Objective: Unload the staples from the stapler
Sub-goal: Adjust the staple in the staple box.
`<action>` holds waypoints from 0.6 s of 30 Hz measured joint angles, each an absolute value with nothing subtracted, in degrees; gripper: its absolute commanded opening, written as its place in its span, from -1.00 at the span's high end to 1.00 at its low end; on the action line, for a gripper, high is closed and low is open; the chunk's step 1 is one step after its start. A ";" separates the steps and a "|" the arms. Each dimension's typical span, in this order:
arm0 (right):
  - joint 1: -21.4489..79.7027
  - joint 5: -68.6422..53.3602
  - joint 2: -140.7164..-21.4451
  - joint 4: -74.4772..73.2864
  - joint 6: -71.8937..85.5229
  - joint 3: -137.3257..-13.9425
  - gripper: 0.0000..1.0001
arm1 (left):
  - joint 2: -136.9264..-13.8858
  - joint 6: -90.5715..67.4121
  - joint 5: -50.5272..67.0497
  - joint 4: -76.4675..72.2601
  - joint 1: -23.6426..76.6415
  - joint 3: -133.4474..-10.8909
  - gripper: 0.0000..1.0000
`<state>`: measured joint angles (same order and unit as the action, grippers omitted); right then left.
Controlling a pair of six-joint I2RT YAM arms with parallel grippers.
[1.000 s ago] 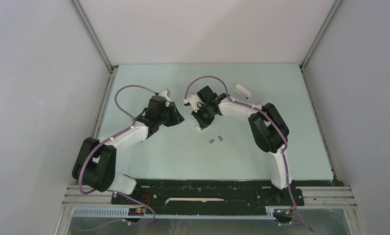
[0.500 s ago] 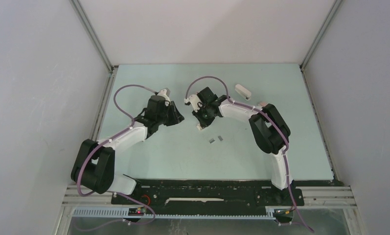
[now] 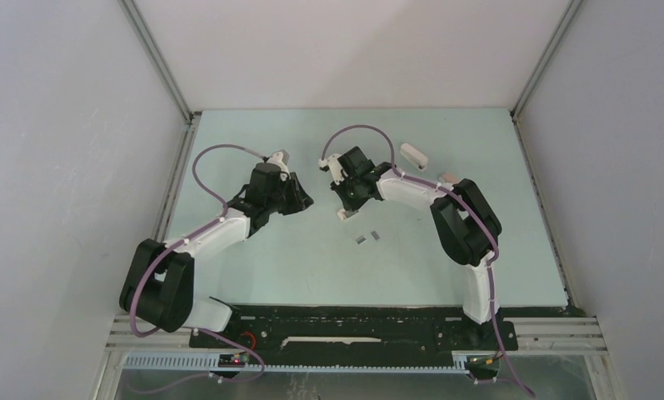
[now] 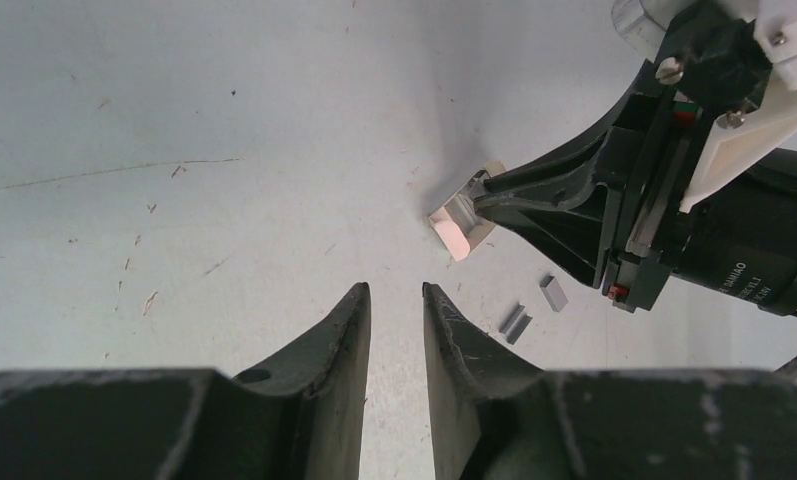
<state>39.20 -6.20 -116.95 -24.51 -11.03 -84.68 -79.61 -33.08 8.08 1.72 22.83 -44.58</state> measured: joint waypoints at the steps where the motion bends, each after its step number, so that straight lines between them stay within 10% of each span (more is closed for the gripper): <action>1: 39.20 -6.02 -116.79 -24.38 -10.48 -84.68 0.98 | -79.59 -33.08 8.08 1.72 22.83 -44.56 0.37; 18: 39.18 -5.41 -116.75 -24.23 -6.04 -84.66 0.92 | -79.15 -33.17 8.08 1.56 22.83 -43.66 0.37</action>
